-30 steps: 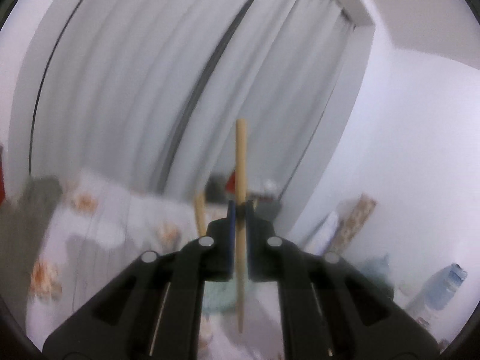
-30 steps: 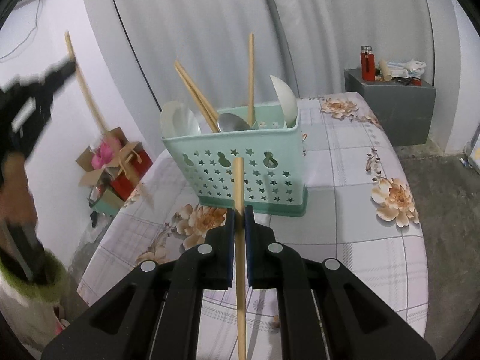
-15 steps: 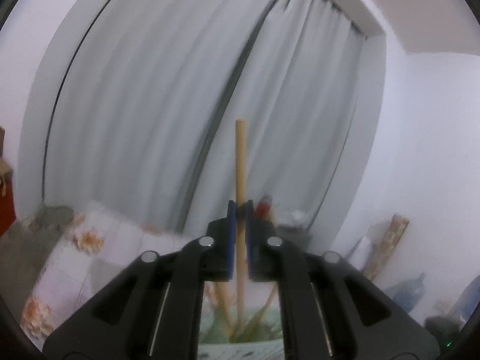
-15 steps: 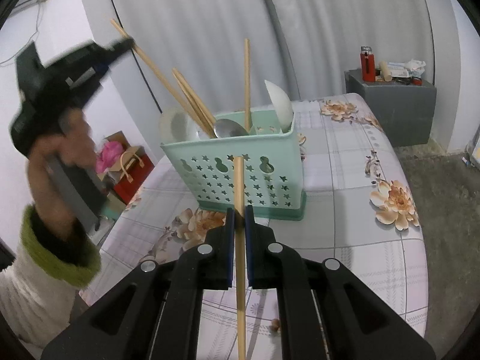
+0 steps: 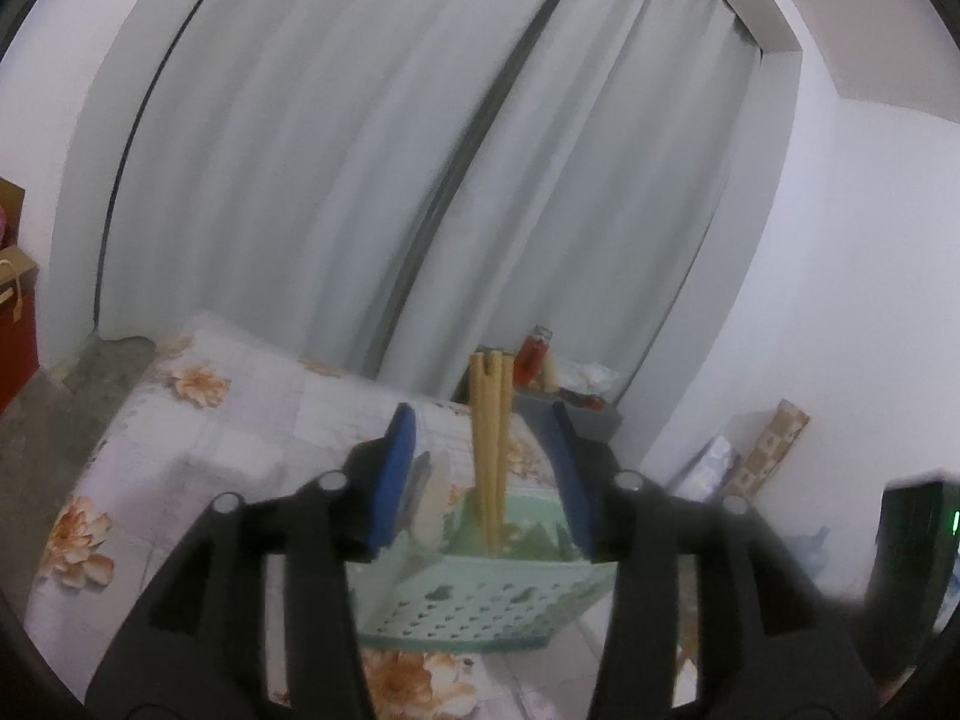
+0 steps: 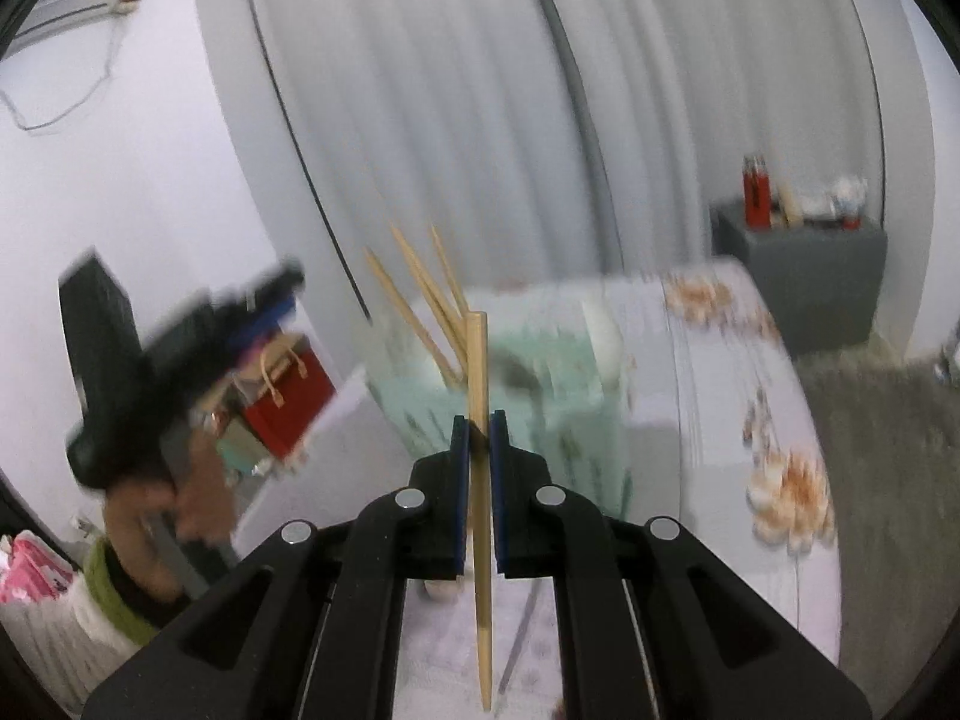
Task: Organize utensils
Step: 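Raise both held chopsticks above the green caddy, then drop the chopsticks into the caddy and open both grippers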
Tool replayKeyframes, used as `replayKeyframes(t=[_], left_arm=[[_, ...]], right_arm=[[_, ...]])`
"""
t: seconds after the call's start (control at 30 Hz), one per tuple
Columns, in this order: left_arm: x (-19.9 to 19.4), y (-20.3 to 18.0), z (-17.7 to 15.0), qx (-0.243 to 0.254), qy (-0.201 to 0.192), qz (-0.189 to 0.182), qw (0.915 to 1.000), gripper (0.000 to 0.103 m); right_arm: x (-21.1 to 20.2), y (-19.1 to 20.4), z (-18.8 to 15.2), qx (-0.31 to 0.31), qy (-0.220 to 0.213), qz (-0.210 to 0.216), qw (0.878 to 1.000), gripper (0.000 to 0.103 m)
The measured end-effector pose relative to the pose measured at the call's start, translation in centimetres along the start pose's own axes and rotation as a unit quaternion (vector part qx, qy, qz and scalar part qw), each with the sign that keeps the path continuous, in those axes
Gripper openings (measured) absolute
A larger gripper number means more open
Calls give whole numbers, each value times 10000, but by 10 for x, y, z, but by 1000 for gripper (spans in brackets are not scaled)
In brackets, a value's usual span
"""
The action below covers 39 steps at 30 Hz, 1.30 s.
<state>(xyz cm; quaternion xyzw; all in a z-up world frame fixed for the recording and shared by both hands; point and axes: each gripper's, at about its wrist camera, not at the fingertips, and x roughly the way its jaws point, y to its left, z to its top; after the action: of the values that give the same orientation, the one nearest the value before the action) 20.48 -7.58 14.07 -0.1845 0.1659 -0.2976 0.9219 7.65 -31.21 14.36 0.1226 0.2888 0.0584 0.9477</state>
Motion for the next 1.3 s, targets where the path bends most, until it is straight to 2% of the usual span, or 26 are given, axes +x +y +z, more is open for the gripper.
replayKeyframes(t=[0.13,0.37,0.5,0.6,0.77,0.83,0.93,0.97,1.03,1.1,1.2,1.23,1.3], left_arm=[[-16,10,-6,-76,33,29,10000,48],[-37,23,-23,-93,142,119,9998,53],[-40,28,-37,-107,309,166,9993,57],[-40,32,-45,-87,399,186,9990,60],[-34,36,-56,170,614,212,9977,64],[-31,35,-59,288,724,186,9968,65],[-25,36,-64,402,891,147,9951,68],[-22,37,-65,437,939,133,9945,68],[-16,37,-69,535,1047,73,9930,70],[-10,36,-71,636,1127,12,9916,72],[2,33,-72,821,1208,-57,9893,74],[7,32,-73,872,1241,-80,9884,75],[15,30,-73,952,1295,-109,9869,75]], right_arm=[[-8,14,35,-199,-534,85,9983,7],[-12,32,96,-420,-1521,176,9873,7],[5,39,116,-452,-1824,131,9821,7],[22,46,121,-592,-2009,-75,9778,7],[63,45,104,-870,-1892,-445,9771,7],[83,39,90,-1017,-1620,-644,9794,7],[106,22,72,-1004,-901,-706,9883,7],[106,18,69,-981,-805,-718,9893,8],[98,7,60,-894,-728,-799,9901,11],[70,-1,53,-770,-993,-764,9891,26],[28,-7,42,-689,-1368,-546,9867,36],[17,-10,37,-682,-1372,-502,9869,37],[6,-22,26,-656,-1188,-371,9900,48]])
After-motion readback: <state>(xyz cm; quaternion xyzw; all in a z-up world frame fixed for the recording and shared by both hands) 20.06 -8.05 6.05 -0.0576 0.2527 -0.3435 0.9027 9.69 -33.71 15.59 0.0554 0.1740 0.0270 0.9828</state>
